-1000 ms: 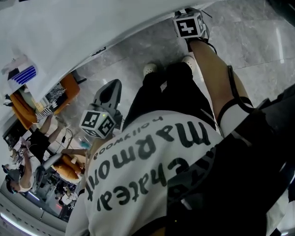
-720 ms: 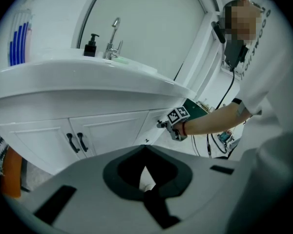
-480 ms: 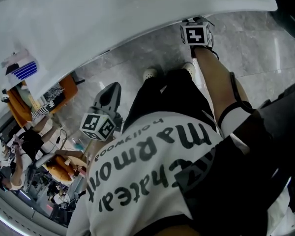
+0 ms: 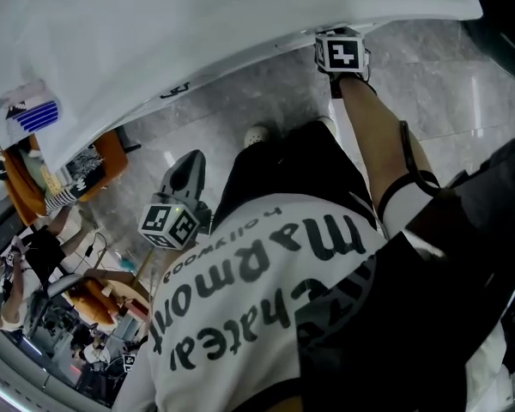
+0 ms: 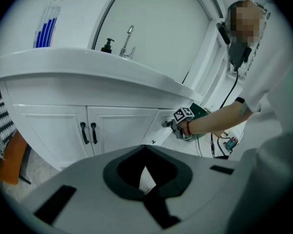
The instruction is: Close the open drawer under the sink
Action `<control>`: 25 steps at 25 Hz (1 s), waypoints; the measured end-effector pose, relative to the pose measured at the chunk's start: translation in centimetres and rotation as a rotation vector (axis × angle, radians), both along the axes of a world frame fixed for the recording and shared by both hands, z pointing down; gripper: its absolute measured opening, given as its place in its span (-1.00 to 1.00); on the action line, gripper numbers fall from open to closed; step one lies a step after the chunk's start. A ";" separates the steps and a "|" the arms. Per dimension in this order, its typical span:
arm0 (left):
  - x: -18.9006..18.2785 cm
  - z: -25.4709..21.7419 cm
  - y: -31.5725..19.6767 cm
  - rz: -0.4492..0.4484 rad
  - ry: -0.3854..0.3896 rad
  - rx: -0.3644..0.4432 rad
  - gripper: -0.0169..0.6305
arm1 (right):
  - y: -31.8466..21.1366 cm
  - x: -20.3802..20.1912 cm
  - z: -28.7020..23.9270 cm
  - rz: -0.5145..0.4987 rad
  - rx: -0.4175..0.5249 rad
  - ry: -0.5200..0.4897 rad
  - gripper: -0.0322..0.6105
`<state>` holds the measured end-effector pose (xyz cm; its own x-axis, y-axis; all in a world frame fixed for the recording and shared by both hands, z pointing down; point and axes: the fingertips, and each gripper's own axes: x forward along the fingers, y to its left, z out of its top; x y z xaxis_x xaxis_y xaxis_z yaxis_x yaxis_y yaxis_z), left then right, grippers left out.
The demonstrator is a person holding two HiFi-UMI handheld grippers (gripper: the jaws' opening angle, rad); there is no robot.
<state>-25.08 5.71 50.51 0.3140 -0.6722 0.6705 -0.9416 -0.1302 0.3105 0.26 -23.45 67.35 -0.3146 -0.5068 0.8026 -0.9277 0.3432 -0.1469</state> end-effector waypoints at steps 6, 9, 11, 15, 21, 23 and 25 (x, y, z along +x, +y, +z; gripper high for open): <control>-1.1 -0.6 0.8 0.006 -0.013 0.008 -0.92 | -0.2 0.0 -0.1 0.029 0.017 0.005 -0.42; -1.6 -0.5 1.5 0.001 -0.017 -0.005 -0.92 | 0.0 0.5 -0.1 0.043 0.016 0.014 -0.42; -1.8 -0.5 1.7 0.003 -0.017 -0.009 -0.92 | 0.0 0.6 -0.1 0.046 0.019 0.012 -0.42; -2.3 -0.1 1.3 -0.003 -0.016 -0.004 -0.92 | -0.2 0.6 -0.2 0.049 0.040 -0.006 -0.42; -2.5 0.5 0.5 -0.002 -0.008 0.006 -0.92 | 0.1 0.5 0.1 0.055 0.036 -0.057 -0.43; -2.3 0.5 0.3 -0.001 -0.004 0.003 -0.92 | 0.1 0.2 0.2 0.059 0.006 -0.099 -0.46; -1.9 0.4 0.2 0.001 -0.003 -0.003 -0.92 | 0.0 0.1 0.3 0.086 -0.030 -0.134 -0.45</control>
<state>-27.03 5.95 50.87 0.3133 -0.6695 0.6735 -0.9422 -0.1306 0.3084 0.34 -23.41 67.66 -0.3765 -0.5127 0.7716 -0.9248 0.2568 -0.2806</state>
